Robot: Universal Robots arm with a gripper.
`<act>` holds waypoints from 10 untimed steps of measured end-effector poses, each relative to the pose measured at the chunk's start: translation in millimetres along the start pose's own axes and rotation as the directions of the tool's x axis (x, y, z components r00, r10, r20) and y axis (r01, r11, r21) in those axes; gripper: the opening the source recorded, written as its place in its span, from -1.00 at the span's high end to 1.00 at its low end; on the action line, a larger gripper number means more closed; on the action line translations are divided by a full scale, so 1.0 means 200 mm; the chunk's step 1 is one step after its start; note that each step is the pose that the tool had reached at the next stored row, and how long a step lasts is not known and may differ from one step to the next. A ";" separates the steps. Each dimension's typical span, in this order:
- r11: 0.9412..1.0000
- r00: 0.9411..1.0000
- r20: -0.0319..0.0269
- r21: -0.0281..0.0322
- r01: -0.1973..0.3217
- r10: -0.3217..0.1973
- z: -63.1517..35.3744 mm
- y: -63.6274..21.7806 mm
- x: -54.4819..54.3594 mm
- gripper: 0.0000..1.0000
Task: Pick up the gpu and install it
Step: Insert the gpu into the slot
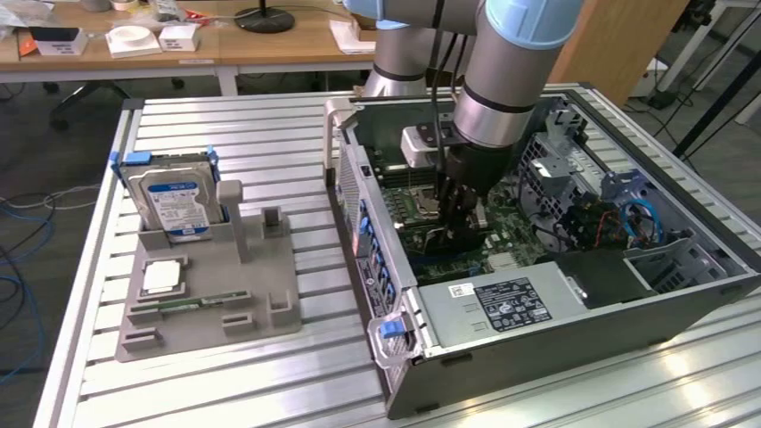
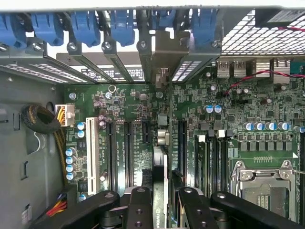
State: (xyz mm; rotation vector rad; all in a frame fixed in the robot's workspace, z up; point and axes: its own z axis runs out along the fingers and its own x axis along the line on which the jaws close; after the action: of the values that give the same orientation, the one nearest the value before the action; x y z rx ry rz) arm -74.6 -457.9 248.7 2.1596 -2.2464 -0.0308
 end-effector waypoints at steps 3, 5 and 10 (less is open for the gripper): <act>1.000 1.000 0.000 0.000 0.000 0.000 0.001 0.000 0.00 0.48; 1.000 1.000 0.002 0.000 0.000 0.000 -0.005 0.000 0.00 0.48; 1.000 1.000 0.002 0.000 0.000 0.000 -0.021 0.001 0.00 0.48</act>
State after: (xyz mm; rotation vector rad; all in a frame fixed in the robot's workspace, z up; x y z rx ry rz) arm -74.7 -457.8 252.9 2.1604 -2.2476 -0.0331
